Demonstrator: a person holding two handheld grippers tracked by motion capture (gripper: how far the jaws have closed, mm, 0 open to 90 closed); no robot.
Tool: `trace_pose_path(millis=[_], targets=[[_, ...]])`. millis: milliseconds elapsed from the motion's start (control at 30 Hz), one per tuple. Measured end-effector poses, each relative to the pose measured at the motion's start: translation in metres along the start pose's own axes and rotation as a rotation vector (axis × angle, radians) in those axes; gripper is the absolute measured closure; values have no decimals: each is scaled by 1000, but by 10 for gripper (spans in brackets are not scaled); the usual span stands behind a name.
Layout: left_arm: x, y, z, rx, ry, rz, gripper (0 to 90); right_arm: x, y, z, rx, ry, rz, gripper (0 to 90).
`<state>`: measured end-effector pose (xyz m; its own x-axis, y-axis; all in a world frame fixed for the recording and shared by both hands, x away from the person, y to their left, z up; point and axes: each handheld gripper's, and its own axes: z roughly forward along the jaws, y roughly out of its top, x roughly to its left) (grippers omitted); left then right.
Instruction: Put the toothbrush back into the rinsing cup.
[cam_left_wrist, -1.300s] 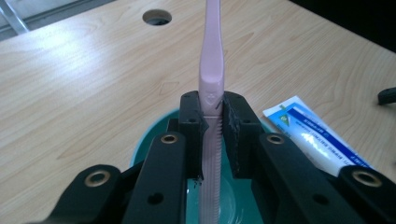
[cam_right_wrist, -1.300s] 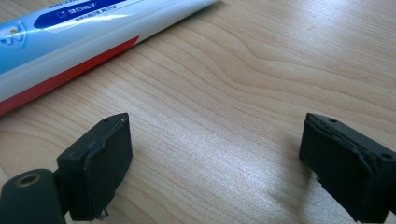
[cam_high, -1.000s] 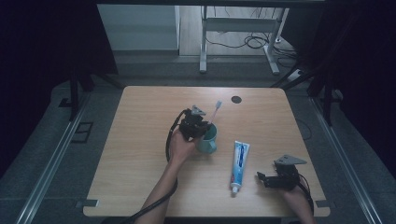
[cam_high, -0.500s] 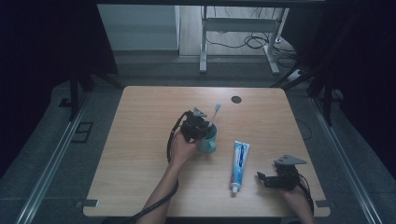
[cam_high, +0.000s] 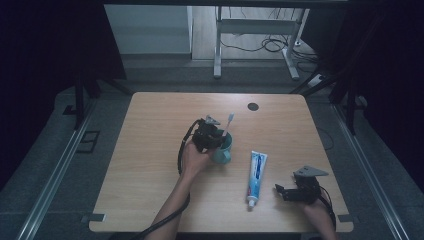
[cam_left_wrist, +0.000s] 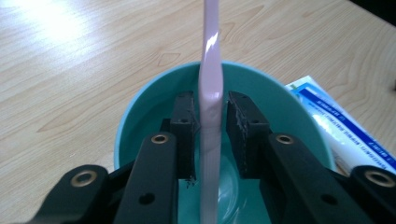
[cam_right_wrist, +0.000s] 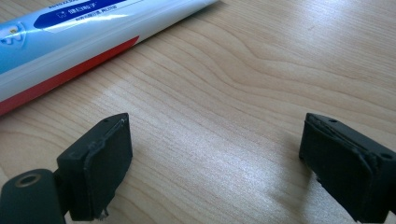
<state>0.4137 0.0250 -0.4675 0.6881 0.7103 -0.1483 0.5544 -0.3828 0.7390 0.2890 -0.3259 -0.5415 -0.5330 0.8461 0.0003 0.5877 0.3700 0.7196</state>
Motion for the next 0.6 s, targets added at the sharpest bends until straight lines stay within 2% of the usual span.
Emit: trace_pose_path(millis=[233,600], targets=[[-5,4,-6,-21,-4,9,659,0,0,0,-1,1,-2,93],[-6,3,-13,-41,-3,5,496,0,0,0,-1,1,-2,93]])
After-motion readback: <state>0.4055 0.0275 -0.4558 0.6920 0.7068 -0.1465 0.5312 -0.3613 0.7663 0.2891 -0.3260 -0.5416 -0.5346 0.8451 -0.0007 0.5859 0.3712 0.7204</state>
